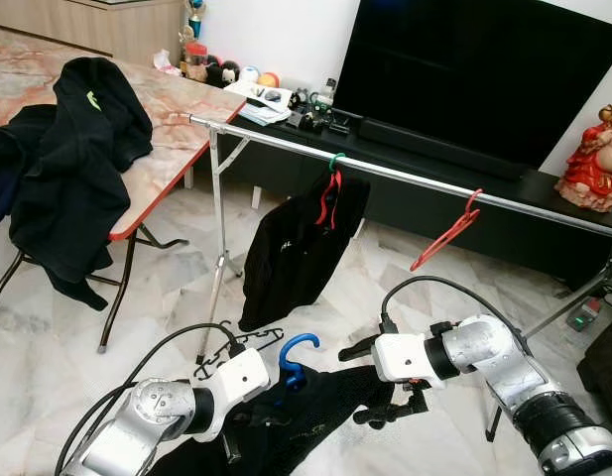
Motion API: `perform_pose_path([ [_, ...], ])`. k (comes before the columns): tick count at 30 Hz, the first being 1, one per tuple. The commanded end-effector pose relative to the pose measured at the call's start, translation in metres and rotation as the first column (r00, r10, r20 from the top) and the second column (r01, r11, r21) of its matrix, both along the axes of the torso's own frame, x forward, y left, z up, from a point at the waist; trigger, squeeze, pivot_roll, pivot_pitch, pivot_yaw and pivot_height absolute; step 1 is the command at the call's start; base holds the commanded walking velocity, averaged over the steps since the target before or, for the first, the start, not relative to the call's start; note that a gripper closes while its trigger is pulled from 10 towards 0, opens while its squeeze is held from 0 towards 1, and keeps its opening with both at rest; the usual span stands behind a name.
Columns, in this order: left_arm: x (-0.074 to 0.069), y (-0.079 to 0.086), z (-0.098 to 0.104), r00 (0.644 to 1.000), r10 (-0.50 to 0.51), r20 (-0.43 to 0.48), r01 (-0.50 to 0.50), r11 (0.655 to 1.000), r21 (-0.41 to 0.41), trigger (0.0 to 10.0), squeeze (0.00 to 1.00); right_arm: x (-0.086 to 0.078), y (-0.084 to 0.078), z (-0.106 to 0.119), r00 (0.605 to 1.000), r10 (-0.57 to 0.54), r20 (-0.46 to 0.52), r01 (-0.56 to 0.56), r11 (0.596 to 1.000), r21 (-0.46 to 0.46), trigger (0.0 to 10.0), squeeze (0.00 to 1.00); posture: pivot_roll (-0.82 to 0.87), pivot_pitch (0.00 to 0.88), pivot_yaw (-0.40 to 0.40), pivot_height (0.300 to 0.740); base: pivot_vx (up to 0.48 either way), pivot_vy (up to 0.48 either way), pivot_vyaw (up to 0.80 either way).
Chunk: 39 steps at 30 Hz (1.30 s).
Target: Hang hanger
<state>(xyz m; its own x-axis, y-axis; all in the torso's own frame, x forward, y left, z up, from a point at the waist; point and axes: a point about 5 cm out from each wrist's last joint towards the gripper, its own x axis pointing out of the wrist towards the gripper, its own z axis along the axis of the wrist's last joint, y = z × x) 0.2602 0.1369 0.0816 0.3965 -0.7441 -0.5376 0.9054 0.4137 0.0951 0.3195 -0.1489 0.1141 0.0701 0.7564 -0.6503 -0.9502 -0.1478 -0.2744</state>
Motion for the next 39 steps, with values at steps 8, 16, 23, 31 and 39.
perform_pose_path([
  [8,0.003,-0.005,0.008,0.999,-0.013,0.039,0.014,0.999,-0.032,0.0,0.00,0.003,-0.007,0.004,1.000,-0.020,0.013,0.020,1.000,-0.011,10.0,1.00,0.20,0.000,-0.194,0.740,0.000,0.000,0.00],
  [16,0.002,-0.005,0.000,0.984,0.139,0.113,-0.136,0.990,-0.036,10.0,0.00,-0.015,-0.064,-0.076,0.532,-0.817,-0.223,0.845,0.493,0.207,10.0,0.00,0.17,0.000,-0.147,0.740,0.000,0.000,0.00],
  [23,0.004,0.000,-0.001,0.978,0.106,0.181,-0.118,0.992,0.054,10.0,0.00,-0.042,-0.079,-0.116,0.243,-0.935,-0.260,0.970,0.235,0.059,10.0,0.00,0.18,0.000,-0.149,0.740,0.000,0.000,0.00],
  [31,0.015,0.012,-0.007,0.907,0.361,0.215,-0.377,0.925,0.036,10.0,0.00,-0.051,-0.081,-0.130,0.049,-0.976,-0.213,0.999,0.045,0.020,10.0,0.00,0.18,0.000,-0.139,0.740,0.000,0.000,0.00],
  [39,0.014,0.020,-0.010,0.793,0.557,0.247,-0.566,0.823,-0.039,10.0,0.00,-0.084,-0.086,-0.158,-0.309,-0.900,-0.306,0.950,-0.304,-0.067,10.0,0.00,0.18,0.000,-0.128,0.740,0.000,0.000,0.00],
])
